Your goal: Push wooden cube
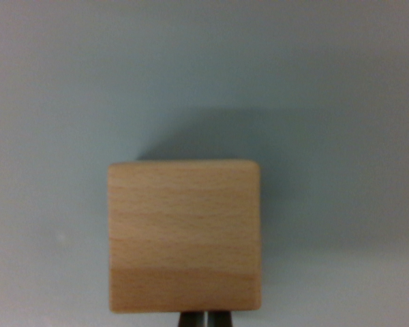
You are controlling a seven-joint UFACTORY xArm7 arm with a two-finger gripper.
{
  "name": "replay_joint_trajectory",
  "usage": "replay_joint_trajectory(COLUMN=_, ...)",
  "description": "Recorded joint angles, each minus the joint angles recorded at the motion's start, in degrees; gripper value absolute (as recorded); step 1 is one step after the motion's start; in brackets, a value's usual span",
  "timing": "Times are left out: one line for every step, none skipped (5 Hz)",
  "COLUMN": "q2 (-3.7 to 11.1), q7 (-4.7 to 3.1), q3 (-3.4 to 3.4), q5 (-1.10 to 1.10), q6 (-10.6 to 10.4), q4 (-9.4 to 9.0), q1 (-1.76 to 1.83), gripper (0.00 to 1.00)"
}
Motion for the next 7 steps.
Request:
replay_joint_trajectory(q2=1.65, q7=0.00, q3=0.01, q5=0.01, q6=0.9, q4=2.58, q1=0.04, gripper=1.00)
replay_joint_trajectory(q2=1.65, q7=0.00, q3=0.01, q5=0.01, q6=0.9, q4=2.58, q1=0.04, gripper=1.00)
replay_joint_trajectory(q2=3.30, q7=0.00, q3=0.01, q5=0.03, q6=1.9, q4=5.15, q1=0.08, gripper=1.00)
replay_joint_trajectory(q2=3.30, q7=0.00, q3=0.01, q5=0.03, q6=1.9, q4=5.15, q1=0.08, gripper=1.00)
replay_joint_trajectory(q2=5.04, q7=0.00, q3=0.02, q5=0.04, q6=2.8, q4=7.87, q1=0.12, gripper=1.00)
replay_joint_trajectory(q2=5.04, q7=0.00, q3=0.02, q5=0.04, q6=2.8, q4=7.87, q1=0.12, gripper=1.00)
replay_joint_trajectory(q2=6.76, q7=0.00, q3=0.02, q5=0.06, q6=3.8, q4=10.55, q1=0.17, gripper=1.00)
